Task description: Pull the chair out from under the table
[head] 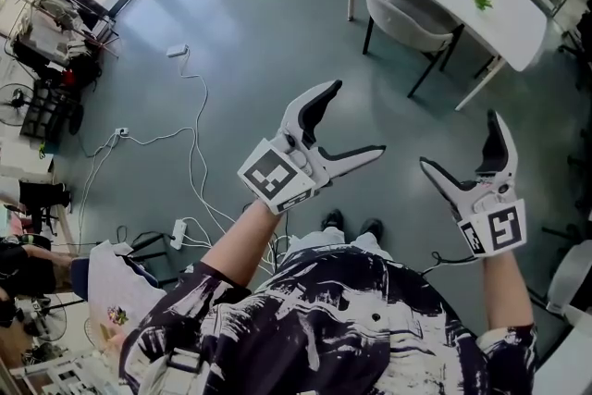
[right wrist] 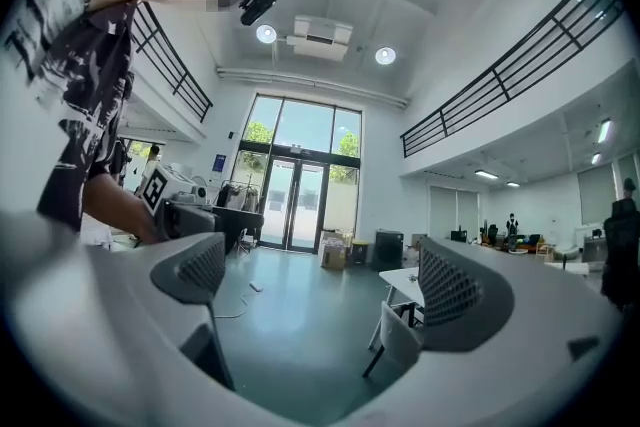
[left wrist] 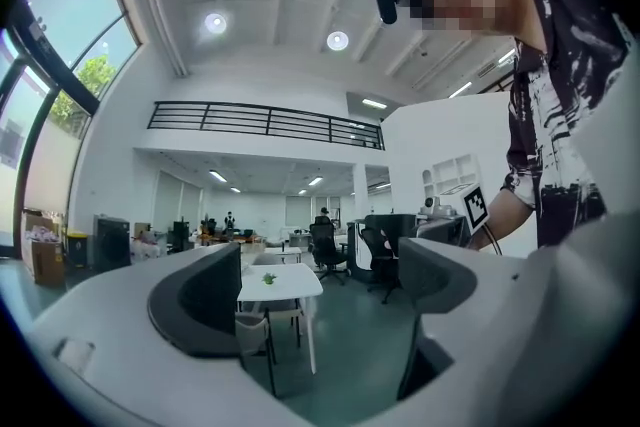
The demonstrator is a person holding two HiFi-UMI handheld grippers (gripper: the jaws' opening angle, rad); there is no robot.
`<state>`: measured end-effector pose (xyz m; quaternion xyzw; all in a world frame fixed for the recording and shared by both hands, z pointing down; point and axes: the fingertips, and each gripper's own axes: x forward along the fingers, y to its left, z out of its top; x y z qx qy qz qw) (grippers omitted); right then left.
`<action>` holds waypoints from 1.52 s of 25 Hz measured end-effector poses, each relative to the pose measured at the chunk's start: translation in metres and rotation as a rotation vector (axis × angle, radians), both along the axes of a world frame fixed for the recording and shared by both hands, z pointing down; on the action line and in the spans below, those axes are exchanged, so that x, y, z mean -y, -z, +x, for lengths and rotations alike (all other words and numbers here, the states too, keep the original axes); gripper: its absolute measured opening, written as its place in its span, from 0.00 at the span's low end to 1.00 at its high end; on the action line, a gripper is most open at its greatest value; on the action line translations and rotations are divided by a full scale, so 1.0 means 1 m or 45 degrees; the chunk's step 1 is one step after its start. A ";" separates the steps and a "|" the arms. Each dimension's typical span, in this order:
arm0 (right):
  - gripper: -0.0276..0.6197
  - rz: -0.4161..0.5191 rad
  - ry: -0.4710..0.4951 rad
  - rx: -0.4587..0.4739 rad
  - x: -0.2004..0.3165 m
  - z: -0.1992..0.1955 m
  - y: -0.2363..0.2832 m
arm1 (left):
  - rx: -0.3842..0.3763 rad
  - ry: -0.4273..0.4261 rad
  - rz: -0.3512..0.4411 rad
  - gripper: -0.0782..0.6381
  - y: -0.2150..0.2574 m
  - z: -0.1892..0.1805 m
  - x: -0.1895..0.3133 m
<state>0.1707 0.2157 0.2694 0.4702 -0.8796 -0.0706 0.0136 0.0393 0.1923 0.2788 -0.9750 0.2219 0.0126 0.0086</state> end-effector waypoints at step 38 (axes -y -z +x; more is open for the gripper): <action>0.89 -0.001 0.082 -0.007 0.337 -0.119 -0.013 | 0.078 -0.116 -0.032 0.76 -0.029 -0.083 0.313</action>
